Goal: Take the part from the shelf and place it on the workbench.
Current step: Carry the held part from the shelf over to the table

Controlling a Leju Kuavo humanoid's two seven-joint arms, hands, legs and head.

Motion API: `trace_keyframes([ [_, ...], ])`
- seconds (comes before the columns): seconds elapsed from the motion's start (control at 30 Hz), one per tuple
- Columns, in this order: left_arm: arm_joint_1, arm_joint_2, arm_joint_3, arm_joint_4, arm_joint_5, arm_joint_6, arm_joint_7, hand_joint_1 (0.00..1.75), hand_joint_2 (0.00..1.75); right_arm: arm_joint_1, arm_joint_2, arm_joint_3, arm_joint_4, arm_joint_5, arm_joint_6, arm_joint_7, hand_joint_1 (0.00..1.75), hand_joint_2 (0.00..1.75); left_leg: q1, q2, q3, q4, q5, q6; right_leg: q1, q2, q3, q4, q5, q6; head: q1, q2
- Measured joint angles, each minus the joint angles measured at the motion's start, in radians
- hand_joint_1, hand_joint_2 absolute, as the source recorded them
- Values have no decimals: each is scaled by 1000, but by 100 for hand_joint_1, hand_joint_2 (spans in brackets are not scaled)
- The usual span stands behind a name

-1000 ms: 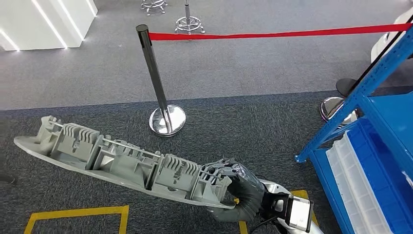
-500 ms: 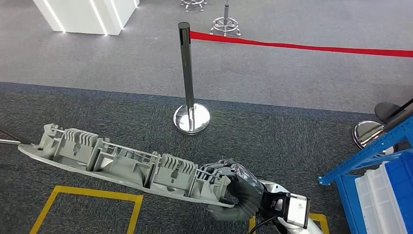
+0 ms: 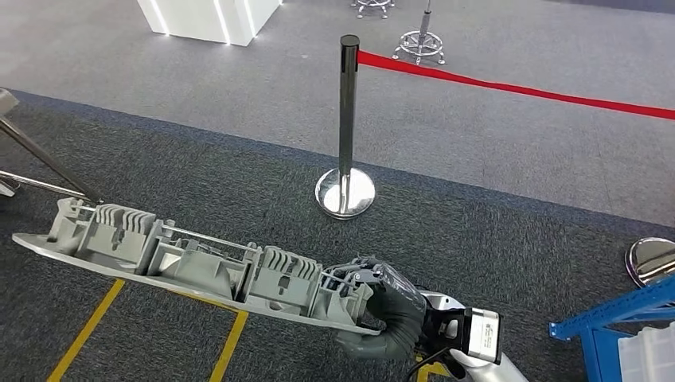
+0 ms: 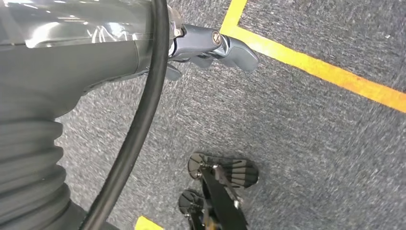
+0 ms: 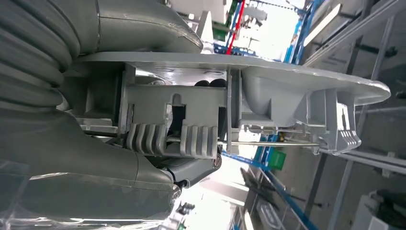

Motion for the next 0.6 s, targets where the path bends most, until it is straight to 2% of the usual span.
trace_keyframes([
  [0.03, -1, 0, 2, 0, 2, -1, 0, 0, 175, 0, 1, 0, 0, -1, 1, 0, 175, 175, -6, 10, 9, -22, 2, 7, 0, -8, 2, -1, -2, 5, 0, 0],
  [0.1, 1, 3, 8, 0, 9, -4, 0, 0, 175, 0, 4, 1, 0, -2, 5, 0, 175, 175, -12, -5, 10, -30, 3, 19, -1, -23, 7, -5, -4, 15, 0, 0],
  [0.13, 4, 4, 11, 0, 11, -6, 0, 0, 175, 0, 6, 3, 0, -2, 6, 0, 175, 175, -10, -15, 15, -39, 6, 24, -3, -19, 10, -4, -7, 21, 1, 0],
  [0.17, 5, 5, 13, 0, 12, -7, 0, 0, 175, 0, 7, 4, 0, -2, 8, -1, 175, 175, -8, -25, 23, -48, 11, 29, -5, -1, 7, 8, -17, 25, 1, 0],
  [0.2, 4, 5, 14, 0, 12, -9, -1, 0, 175, 1, 8, 5, 0, -3, 9, -2, 175, 175, -4, -36, 30, -57, 15, 34, -6, 24, -6, 39, -35, 29, 2, 0],
  [0.23, 3, 5, 14, 0, 12, -10, -1, 0, 175, 2, 8, 6, -1, -4, 9, -4, 175, 175, -2, -46, 33, -61, 18, 38, -9, 54, -33, 93, -62, 30, 4, 0],
  [0.27, 0, 5, 15, 0, 13, -12, -2, 0, 175, 4, 8, 6, -1, -4, 10, -5, 175, 175, -2, -57, 34, -62, 18, 41, -9, 74, -69, 159, -93, 31, 5, 0],
  [0.3, -2, 5, 16, 0, 14, -13, -4, 0, 175, 7, 8, 7, -1, -5, 10, -6, 175, 175, -2, -70, 34, -62, 18, 42, -9, 82, -106, 222, -114, 32, 6, 0],
  [0.33, -3, 5, 18, 0, 16, -15, -6, 0, 175, 11, 7, 8, -1, -5, 11, -7, 175, 175, -2, -83, 34, -60, 17, 43, -10, 85, -133, 263, -119, 33, 7, 0],
  [0.37, -2, 4, 20, 0, 19, -16, -9, 0, 175, 13, 7, 8, -1, -5, 11, -7, 175, 175, -2, -97, 35, -58, 15, 42, -10, 87, -142, 265, -102, 34, 7, 0],
  [0.4, -1, 4, 22, 0, 21, -17, -11, 0, 175, 16, 7, 9, -1, -5, 12, -6, 175, 175, -1, -111, 36, -54, 13, 40, -11, 89, -133, 230, -68, 34, 8, 0],
  [0.43, -1, 3, 23, 0, 23, -18, -14, 0, 175, 17, 6, 10, -1, -5, 13, -6, 175, 175, 0, -124, 36, -49, 9, 38, -13, 99, -107, 166, -24, 34, 8, 0],
  [0.47, -1, 2, 25, 0, 25, -18, -15, 0, 175, 17, 6, 11, -1, -5, 14, -6, 175, 175, 0, -137, 35, -42, 5, 33, -15, 120, -80, 99, 7, 33, 9, 0],
  [0.5, -2, 1, 27, 0, 25, -17, -16, 0, 175, 18, 6, 11, -2, -5, 14, -6, 175, 175, 0, -149, 31, -36, 1, 28, -18, 137, -58, 49, 27, 32, 9, 0],
  [0.57, -2, 0, 30, 0, 25, -15, -14, 0, 175, 18, 6, 12, -3, -6, 16, -5, 175, 175, 2, -168, 24, -29, -2, 17, -17, 155, -43, 11, 30, 27, 10, 0],
  [0.6, -1, -1, 32, 0, 25, -15, -12, 0, 175, 18, 6, 12, -4, -6, 16, -4, 175, 175, 4, -177, 21, -30, -2, 11, -15, 145, -42, 9, 30, 22, 10, 0],
])
